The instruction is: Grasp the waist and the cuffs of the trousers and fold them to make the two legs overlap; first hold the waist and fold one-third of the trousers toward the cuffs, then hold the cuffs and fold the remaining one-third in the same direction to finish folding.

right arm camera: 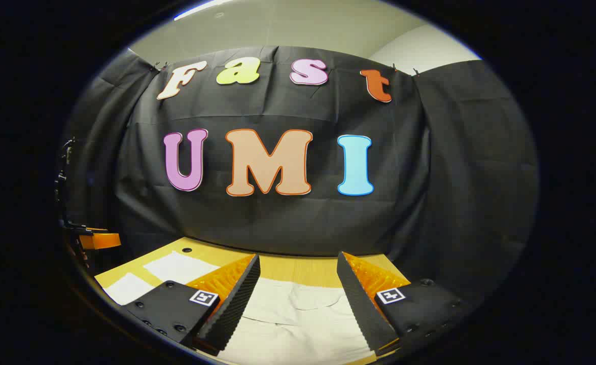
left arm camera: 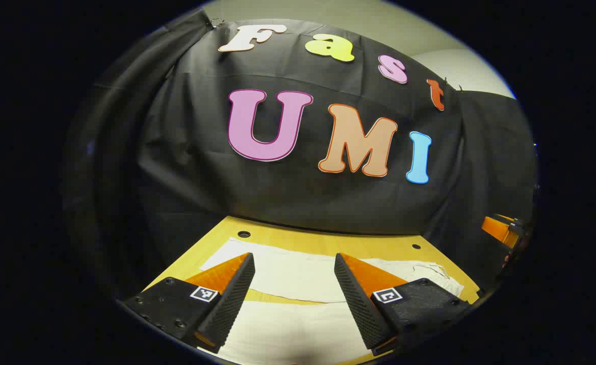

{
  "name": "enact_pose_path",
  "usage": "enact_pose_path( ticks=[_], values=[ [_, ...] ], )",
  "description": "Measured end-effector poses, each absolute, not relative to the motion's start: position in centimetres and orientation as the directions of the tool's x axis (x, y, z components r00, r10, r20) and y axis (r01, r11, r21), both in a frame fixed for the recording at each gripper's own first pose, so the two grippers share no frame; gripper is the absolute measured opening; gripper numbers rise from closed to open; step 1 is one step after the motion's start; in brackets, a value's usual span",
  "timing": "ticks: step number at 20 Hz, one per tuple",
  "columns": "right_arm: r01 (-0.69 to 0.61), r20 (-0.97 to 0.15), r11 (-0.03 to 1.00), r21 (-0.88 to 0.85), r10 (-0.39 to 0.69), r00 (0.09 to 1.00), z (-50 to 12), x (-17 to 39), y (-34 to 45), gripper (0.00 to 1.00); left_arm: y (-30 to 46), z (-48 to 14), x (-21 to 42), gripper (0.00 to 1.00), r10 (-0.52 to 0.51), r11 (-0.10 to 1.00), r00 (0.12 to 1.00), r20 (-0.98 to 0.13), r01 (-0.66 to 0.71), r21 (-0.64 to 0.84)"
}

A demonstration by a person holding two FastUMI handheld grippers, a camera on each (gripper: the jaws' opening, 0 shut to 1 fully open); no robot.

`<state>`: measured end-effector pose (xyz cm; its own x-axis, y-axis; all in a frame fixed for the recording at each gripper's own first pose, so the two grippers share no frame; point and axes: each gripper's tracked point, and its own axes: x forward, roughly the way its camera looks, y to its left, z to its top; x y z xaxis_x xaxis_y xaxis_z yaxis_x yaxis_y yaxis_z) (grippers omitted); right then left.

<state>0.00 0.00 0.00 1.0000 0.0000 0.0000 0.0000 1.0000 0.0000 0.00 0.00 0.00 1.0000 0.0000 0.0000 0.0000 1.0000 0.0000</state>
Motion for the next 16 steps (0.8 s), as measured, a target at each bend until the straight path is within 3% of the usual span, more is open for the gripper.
enact_pose_path(
  ticks=[16],
  values=[
    [0.029, -0.073, 0.999, 0.041, -0.026, 0.997, -2.5, -1.2, -0.5, 0.98, -0.1, -3.0, -0.1, 0.95, -0.021, 1.0, 0.997, -0.075, 0.023, 0.02]
  ],
)
